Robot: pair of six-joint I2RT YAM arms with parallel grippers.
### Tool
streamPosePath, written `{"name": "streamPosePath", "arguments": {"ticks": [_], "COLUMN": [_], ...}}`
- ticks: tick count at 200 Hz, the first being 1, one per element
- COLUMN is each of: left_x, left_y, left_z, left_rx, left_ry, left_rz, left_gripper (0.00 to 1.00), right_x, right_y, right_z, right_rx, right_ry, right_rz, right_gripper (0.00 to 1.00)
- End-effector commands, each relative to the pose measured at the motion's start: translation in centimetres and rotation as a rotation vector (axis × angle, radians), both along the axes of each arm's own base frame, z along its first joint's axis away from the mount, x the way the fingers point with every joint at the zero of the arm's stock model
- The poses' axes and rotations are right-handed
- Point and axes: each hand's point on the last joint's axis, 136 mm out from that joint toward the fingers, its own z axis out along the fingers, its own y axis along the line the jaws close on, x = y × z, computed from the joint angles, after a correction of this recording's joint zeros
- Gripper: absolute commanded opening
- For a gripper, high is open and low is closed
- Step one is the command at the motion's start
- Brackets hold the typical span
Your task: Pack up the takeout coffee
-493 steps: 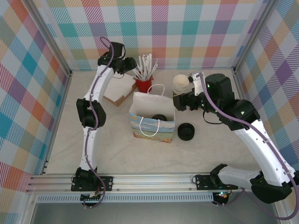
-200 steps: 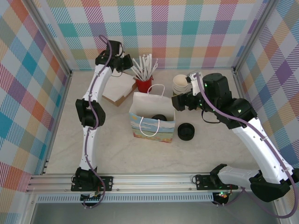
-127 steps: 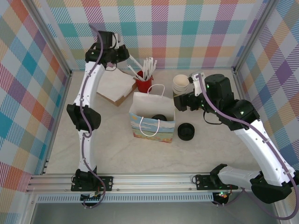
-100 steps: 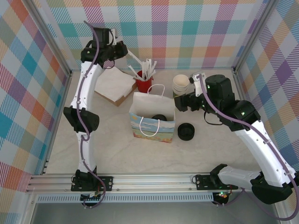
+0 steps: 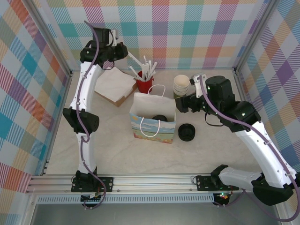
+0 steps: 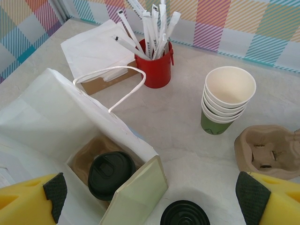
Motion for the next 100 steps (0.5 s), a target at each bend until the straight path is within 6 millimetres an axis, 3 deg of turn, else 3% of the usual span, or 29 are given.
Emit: {"name": "streamPosePath", "arguments": {"ticks": [1,65,100], "left_x": [0.8,2.9,2.7], "left_y": [-0.2,-1.0,-0.8], "left_z": [-3.0,-6.3,-6.4], "left_rx": [0.019,-0.011,0.011], "left_ry": [0.055,0.095,0.098], "left_rz": [-0.024,-0.013,-0.014], "left_gripper": [0.11,0.17,0.45], "right_x": [-0.1,0.2,0.3], "right_y": [-0.4,-0.1,0.0], "right_z": [0.1,-0.3,-0.4], "right_rx": [-0.005,-0.016,-0.021], "right_ry": [-0.013,0.002,0.006], "right_rz": [-0.008,-0.001,0.001], "right_gripper": [0.95,0.95,0.95]}}
